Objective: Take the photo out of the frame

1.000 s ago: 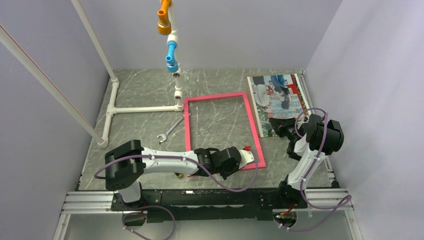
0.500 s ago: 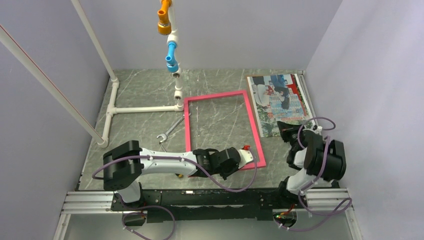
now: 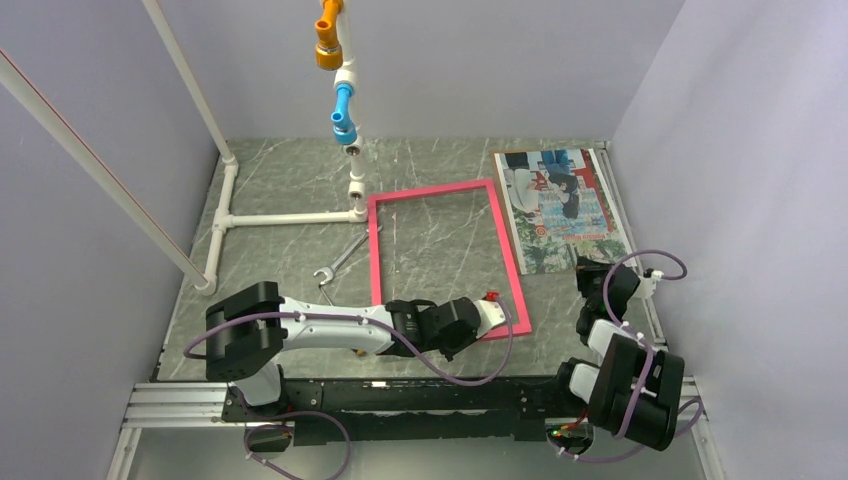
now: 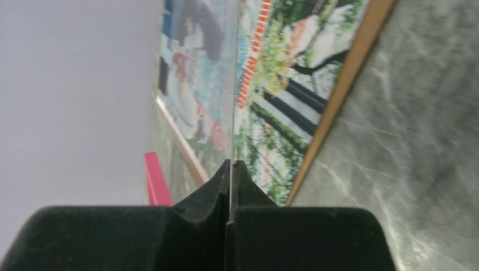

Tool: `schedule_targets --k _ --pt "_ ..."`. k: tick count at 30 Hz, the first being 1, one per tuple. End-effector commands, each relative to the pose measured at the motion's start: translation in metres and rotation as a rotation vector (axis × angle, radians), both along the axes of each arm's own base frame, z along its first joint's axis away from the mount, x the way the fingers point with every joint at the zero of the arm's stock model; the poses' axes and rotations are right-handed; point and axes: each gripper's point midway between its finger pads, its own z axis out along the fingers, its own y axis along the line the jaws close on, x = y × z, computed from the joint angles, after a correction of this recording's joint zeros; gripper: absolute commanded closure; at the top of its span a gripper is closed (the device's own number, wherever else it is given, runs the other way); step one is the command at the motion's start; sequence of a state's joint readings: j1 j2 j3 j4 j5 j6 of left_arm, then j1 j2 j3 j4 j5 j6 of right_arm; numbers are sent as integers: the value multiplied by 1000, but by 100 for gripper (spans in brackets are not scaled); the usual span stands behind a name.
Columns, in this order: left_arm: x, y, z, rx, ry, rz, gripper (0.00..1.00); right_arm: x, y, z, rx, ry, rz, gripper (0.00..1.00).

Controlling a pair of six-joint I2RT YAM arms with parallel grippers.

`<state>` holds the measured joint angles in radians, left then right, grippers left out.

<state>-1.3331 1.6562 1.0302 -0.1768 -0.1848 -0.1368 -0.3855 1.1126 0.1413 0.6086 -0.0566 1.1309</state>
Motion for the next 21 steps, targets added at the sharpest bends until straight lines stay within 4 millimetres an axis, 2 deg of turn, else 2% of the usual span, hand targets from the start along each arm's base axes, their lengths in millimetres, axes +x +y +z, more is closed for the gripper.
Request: schedule_targets --k 1,9,12,17,21 --pt "23 17 4 2 -45 191 100 3 -19 -6 -24 44 -84 100" --pt "18 26 -8 21 -37 227 100 19 -33 0 0 40 -184 100" --pt "16 28 -10 20 -33 218 100 21 -29 0 -9 51 -188 100" --pt "14 28 -24 71 -20 205 100 17 -19 -12 -16 68 -164 100" --pt "12 20 -32 99 -4 183 100 20 -11 -21 -8 55 -122 100"
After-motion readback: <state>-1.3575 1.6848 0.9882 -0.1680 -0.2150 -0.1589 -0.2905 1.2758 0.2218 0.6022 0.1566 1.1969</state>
